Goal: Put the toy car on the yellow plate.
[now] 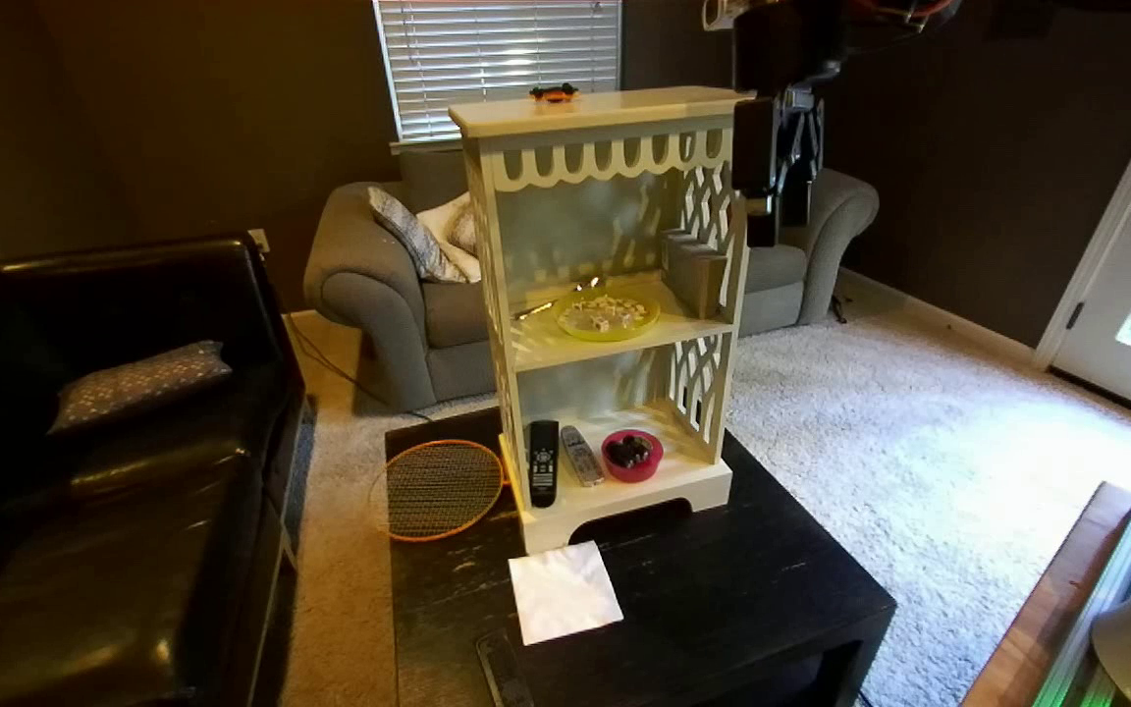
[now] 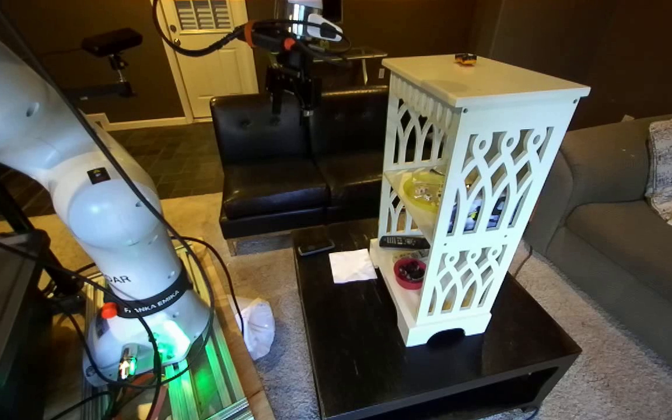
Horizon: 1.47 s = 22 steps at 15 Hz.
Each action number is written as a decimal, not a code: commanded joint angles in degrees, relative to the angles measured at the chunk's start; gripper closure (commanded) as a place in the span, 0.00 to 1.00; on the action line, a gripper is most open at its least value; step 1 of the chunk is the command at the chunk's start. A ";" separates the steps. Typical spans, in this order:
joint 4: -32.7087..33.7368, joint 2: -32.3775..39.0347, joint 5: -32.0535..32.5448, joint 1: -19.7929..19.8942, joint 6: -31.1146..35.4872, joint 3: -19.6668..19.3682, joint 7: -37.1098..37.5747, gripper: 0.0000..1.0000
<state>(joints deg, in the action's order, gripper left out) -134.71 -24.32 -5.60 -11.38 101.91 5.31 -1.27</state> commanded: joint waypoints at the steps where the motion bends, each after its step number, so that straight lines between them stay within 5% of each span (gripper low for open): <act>1: 2.67 -2.81 2.43 1.33 -4.26 1.79 1.71 0.00; 8: 15.32 -6.22 14.43 3.21 -16.61 3.05 0.71 0.00; 16: 15.59 -6.82 14.11 3.65 -14.29 2.33 2.11 0.00; 22: 21.06 -4.11 26.14 5.60 -14.86 -0.65 -9.47 0.00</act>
<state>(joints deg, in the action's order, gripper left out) -117.93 -30.81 15.02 -6.67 88.71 6.16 -3.11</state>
